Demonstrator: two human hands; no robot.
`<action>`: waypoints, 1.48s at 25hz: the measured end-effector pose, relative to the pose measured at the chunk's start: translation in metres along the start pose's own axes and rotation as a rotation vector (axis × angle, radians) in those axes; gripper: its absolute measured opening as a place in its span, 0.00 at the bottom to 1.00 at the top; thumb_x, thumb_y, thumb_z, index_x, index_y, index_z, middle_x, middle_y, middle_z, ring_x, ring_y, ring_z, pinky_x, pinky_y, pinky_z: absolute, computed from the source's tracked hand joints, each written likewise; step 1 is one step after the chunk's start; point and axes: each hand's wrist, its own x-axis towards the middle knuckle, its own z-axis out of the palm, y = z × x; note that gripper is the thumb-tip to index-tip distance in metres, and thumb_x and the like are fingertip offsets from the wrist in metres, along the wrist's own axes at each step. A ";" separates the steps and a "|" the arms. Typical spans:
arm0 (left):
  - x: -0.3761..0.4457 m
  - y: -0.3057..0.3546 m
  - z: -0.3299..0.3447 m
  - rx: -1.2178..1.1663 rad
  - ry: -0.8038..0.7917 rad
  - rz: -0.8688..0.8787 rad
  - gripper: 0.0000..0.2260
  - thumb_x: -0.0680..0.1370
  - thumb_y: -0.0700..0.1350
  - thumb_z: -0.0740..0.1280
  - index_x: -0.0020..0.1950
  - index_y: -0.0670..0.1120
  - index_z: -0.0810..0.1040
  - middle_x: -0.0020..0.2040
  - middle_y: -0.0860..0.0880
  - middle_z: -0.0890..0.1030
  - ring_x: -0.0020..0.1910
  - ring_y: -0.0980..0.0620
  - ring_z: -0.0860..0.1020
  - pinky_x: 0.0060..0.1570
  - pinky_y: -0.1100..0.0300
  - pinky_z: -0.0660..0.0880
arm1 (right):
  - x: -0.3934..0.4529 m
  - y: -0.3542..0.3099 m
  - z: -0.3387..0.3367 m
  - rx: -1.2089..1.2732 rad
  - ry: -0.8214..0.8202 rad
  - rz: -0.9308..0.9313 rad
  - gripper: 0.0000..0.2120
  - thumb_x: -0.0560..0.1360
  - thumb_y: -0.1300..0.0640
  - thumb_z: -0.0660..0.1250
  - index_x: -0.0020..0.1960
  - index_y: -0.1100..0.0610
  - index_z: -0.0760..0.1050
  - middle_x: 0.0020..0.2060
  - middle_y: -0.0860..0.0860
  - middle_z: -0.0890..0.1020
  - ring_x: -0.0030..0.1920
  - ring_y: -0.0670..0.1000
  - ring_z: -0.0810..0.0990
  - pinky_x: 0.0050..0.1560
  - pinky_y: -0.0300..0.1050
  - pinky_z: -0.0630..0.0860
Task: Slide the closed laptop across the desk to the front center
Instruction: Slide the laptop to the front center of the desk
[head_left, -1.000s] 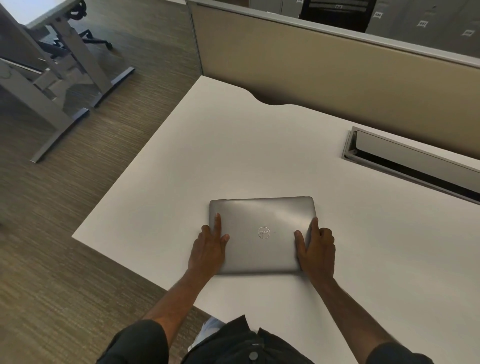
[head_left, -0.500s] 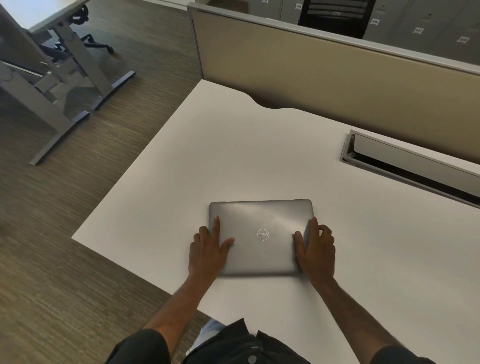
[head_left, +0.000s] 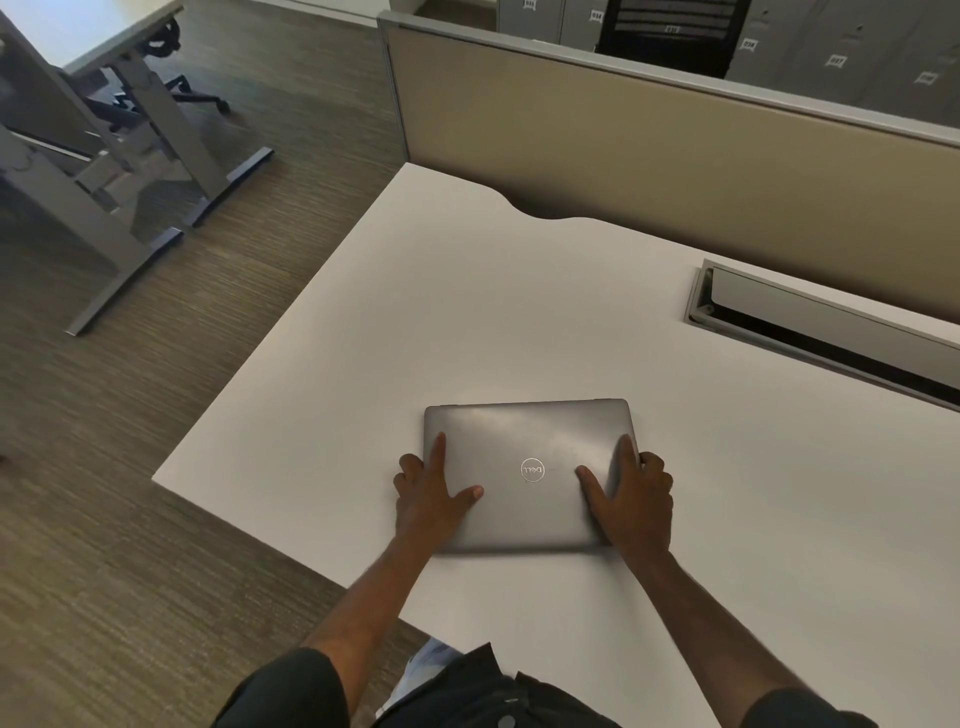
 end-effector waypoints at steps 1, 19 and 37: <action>0.003 0.000 -0.004 -0.035 -0.024 -0.007 0.45 0.71 0.60 0.73 0.80 0.58 0.49 0.64 0.43 0.62 0.63 0.39 0.65 0.62 0.48 0.68 | 0.000 -0.001 0.000 0.018 -0.007 0.005 0.38 0.72 0.31 0.66 0.73 0.53 0.65 0.56 0.59 0.73 0.52 0.64 0.73 0.46 0.54 0.76; 0.037 0.010 -0.026 -0.022 -0.185 0.162 0.49 0.70 0.57 0.76 0.80 0.60 0.46 0.58 0.46 0.64 0.67 0.40 0.64 0.68 0.50 0.63 | -0.024 -0.001 -0.006 0.399 0.035 0.267 0.39 0.69 0.35 0.73 0.73 0.50 0.64 0.57 0.56 0.71 0.61 0.61 0.73 0.60 0.56 0.74; 0.075 0.054 -0.022 0.220 -0.331 0.317 0.49 0.70 0.61 0.74 0.79 0.61 0.42 0.65 0.41 0.64 0.70 0.38 0.62 0.68 0.46 0.64 | -0.038 0.009 -0.014 0.384 0.094 0.441 0.38 0.70 0.35 0.72 0.72 0.51 0.64 0.57 0.57 0.70 0.60 0.62 0.73 0.55 0.55 0.74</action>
